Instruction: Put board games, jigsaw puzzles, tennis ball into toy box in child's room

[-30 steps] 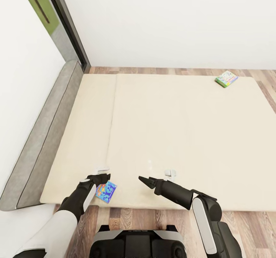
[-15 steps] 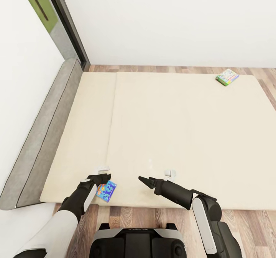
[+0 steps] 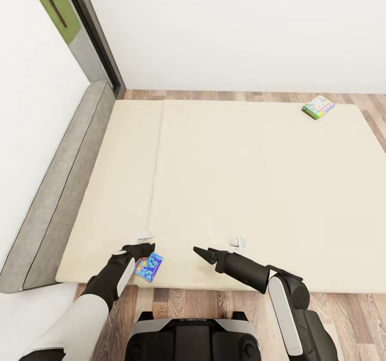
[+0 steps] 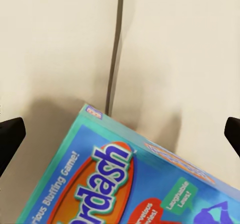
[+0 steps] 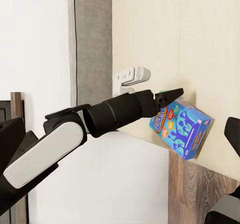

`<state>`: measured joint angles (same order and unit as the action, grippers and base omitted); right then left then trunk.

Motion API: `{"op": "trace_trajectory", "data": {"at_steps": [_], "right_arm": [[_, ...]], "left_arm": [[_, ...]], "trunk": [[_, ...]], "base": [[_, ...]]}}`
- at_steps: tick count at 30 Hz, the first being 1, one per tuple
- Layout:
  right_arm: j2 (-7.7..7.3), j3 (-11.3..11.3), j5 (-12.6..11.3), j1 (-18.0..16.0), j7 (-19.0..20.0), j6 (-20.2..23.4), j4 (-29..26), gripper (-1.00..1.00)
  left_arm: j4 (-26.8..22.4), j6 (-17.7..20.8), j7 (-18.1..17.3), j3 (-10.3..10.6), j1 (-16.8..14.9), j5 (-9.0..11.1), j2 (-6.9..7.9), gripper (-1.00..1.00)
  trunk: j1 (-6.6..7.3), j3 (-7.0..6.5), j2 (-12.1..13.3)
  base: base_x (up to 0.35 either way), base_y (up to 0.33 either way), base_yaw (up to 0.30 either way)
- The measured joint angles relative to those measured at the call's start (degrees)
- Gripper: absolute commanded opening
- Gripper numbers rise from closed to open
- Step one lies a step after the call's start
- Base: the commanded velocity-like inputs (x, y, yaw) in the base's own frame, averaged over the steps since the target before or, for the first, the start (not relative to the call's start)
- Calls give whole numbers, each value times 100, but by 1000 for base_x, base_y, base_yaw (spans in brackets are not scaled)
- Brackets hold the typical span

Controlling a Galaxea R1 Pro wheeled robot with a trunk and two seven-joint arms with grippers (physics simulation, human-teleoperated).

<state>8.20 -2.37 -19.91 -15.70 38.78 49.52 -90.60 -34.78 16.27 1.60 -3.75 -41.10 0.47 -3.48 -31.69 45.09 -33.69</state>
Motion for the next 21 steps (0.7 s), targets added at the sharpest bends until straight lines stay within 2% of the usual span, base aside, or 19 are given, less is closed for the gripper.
{"op": "trace_trajectory", "data": {"at_steps": [21], "right_arm": [[0,-21,0,0,-4,0,0,100]], "left_arm": [[8,18,27,-10,6,0,22,100]], "trunk": [[0,2,0]], "base": [[0,0,0]]}}
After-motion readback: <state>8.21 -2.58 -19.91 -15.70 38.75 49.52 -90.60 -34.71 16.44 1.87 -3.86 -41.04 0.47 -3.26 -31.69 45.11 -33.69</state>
